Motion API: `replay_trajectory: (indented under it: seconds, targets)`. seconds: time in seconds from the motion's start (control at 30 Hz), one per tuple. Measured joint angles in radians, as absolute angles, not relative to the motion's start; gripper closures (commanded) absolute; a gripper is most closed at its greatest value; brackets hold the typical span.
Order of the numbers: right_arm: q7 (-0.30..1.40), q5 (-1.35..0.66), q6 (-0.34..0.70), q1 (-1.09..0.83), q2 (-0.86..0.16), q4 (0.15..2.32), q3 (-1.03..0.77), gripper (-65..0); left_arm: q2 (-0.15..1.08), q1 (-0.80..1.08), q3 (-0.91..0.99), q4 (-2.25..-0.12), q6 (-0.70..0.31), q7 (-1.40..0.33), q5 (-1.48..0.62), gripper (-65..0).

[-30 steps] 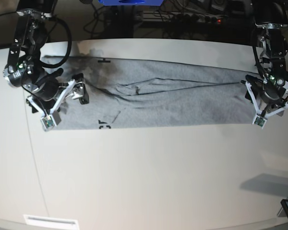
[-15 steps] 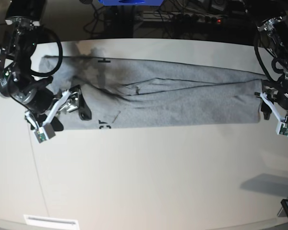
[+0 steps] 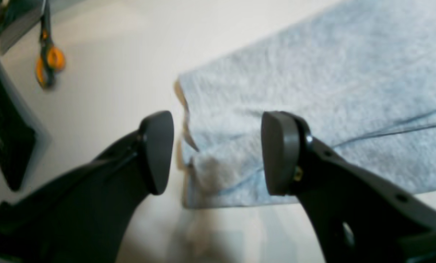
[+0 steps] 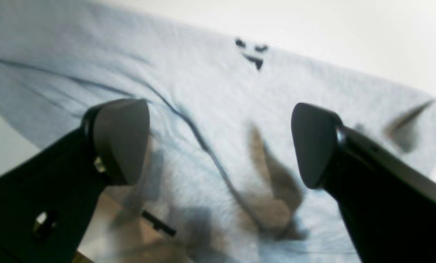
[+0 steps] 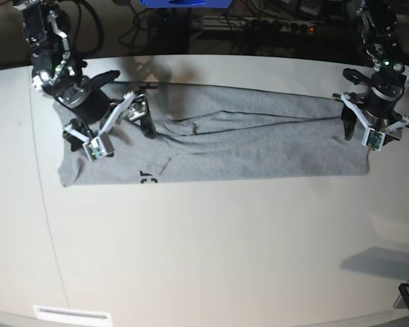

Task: Fold the T-shirt properly
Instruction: 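Pull the held shirt ends apart with both grippers to straighten it, then lower the shirt with both grippers and release the left gripper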

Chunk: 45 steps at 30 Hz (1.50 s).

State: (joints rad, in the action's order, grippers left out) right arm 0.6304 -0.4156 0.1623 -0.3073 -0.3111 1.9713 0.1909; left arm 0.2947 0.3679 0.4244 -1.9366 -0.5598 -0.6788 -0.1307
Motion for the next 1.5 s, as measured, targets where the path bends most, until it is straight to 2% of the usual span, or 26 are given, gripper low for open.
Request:
replay_trajectory:
  seconds: [0.13,0.23,0.67,0.8,1.27,1.5]
  targets:
    - [0.619,-0.310,0.113,-0.336,-0.211,1.941,0.146,-58.2,0.229,0.363,0.474,-1.915,-0.559,-0.636,-0.066,-37.0]
    - [0.619,-0.259,0.103,-0.343,-0.163,1.921,0.085,-58.2,0.235,0.361,0.514,-1.916,-0.554,-0.635,-0.090,-37.0]
    - [0.598,-0.251,0.104,-0.340,-0.138,1.782,0.084,-58.2,0.234,0.365,0.492,-1.908,-0.558,-0.634,-0.101,-37.0]
    - [0.563,-0.251,0.104,-0.335,-0.137,1.747,0.085,-58.2,0.238,0.355,0.500,-1.823,-0.556,-0.634,-0.094,-37.0]
    - [0.529,-0.251,0.113,-0.327,-0.139,1.718,0.085,-58.2,0.233,0.358,0.492,-1.776,-0.554,-0.631,-0.105,-37.0]
    - [0.508,-0.251,0.115,-0.326,-0.140,1.705,0.085,-58.2,0.230,0.339,0.401,-1.718,-0.558,-0.627,-0.101,-37.1]
